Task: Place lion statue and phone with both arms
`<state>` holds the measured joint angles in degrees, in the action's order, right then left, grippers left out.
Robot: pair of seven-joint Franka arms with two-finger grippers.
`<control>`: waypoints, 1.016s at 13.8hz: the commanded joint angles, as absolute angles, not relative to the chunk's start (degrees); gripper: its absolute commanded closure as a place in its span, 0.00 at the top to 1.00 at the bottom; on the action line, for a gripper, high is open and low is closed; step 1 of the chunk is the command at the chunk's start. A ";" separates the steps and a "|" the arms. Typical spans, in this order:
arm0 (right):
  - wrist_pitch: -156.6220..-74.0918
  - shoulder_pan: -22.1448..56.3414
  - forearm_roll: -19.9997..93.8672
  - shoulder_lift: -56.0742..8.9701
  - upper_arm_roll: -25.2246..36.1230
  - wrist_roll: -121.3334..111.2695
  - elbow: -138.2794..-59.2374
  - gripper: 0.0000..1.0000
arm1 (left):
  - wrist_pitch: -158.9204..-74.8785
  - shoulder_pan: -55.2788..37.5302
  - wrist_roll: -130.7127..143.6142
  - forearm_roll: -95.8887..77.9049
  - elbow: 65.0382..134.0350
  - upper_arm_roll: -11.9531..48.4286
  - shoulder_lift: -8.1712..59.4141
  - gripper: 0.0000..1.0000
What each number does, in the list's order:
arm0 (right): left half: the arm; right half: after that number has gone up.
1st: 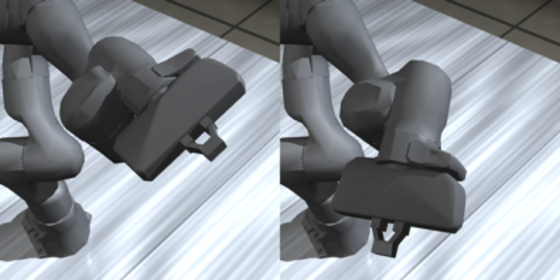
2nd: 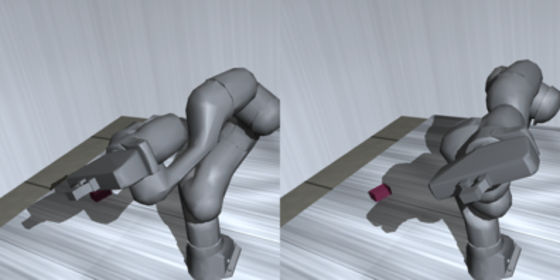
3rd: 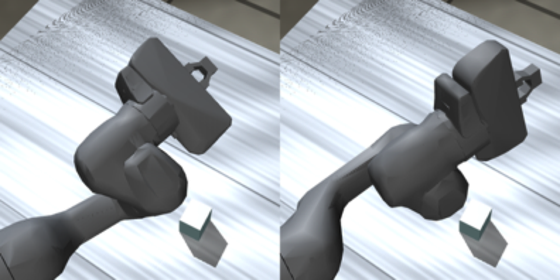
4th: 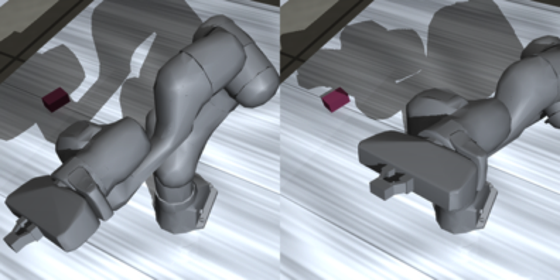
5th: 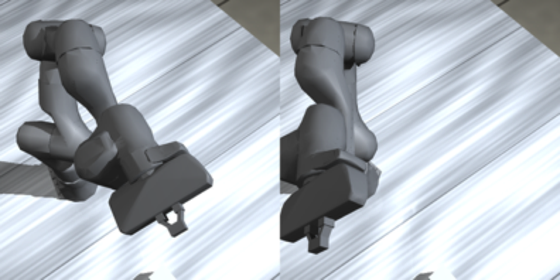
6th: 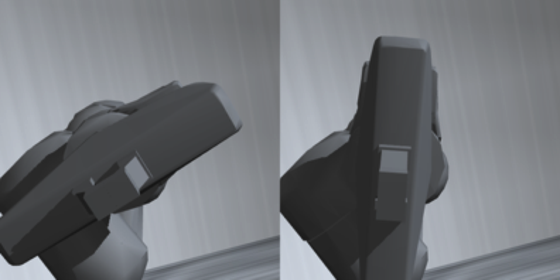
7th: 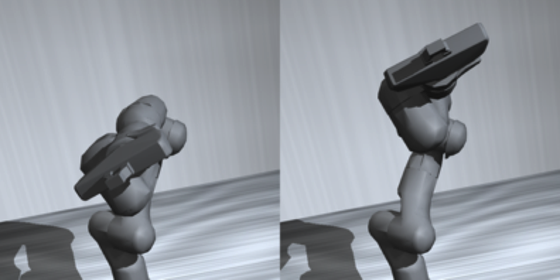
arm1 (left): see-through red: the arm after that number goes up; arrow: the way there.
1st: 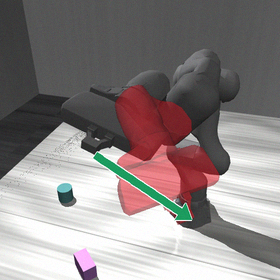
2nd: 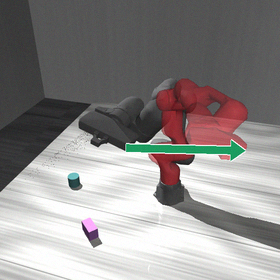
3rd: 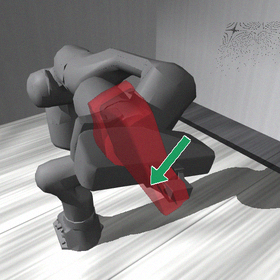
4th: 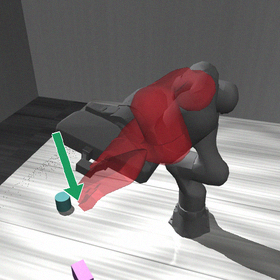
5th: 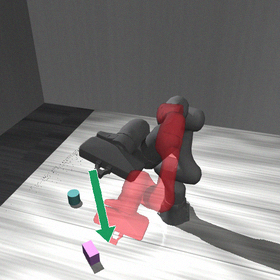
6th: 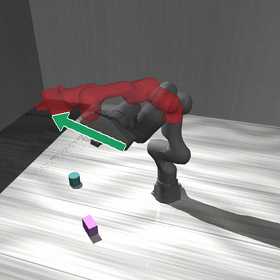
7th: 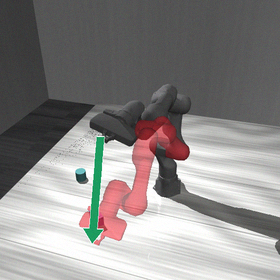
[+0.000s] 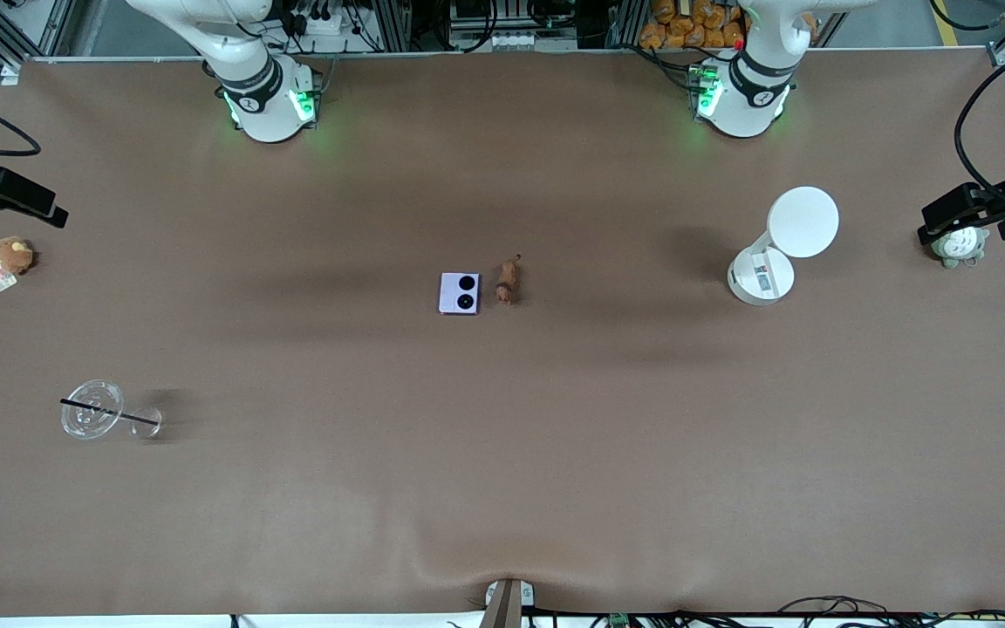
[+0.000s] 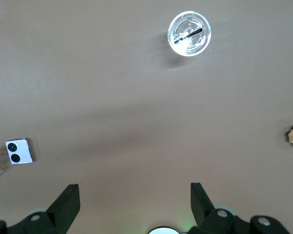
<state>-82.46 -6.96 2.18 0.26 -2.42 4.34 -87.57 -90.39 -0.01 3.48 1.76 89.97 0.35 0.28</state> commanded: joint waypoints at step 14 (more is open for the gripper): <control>-82.44 -6.94 1.93 0.44 -2.55 4.04 -87.80 1.00 | -90.17 -2.90 2.55 2.28 88.68 3.60 5.86 1.00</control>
